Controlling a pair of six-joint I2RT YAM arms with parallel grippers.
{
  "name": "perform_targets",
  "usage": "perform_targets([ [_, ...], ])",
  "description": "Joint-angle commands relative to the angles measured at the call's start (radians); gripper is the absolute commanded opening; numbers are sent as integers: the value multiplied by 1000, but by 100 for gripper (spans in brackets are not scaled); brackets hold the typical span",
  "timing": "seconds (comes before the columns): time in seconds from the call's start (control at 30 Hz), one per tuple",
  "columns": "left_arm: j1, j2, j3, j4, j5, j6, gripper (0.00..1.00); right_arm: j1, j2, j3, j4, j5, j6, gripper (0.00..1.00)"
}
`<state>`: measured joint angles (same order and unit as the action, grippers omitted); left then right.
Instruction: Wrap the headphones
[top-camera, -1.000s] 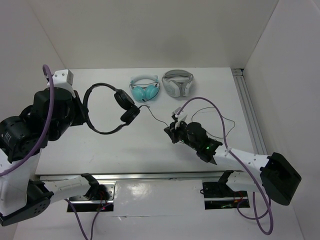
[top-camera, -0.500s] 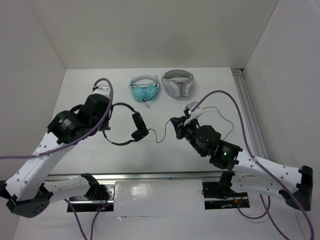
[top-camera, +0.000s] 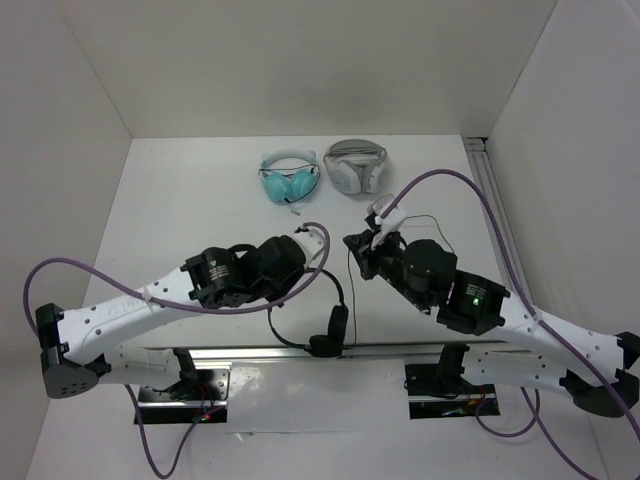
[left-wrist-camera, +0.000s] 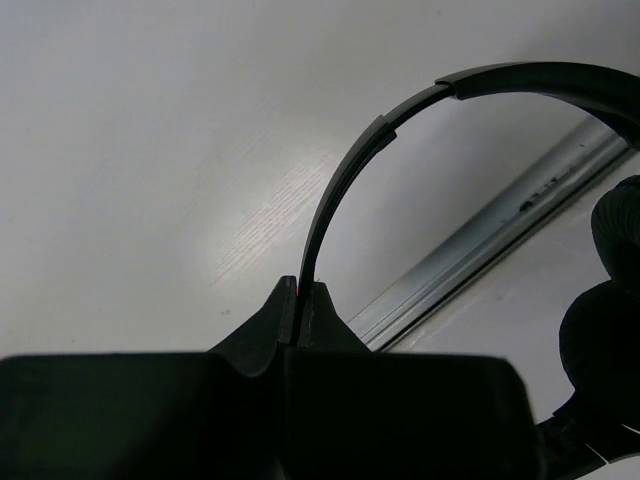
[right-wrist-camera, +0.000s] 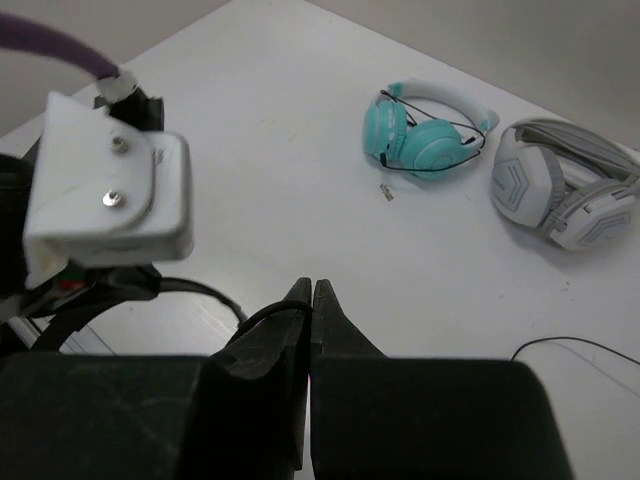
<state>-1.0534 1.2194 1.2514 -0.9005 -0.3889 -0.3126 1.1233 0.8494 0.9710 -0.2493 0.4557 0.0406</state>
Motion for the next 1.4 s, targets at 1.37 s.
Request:
perform_targets([
  [1.37, -108, -60, 9, 20, -347, -130, 0, -88, 42, 5, -51, -321, 59, 0],
])
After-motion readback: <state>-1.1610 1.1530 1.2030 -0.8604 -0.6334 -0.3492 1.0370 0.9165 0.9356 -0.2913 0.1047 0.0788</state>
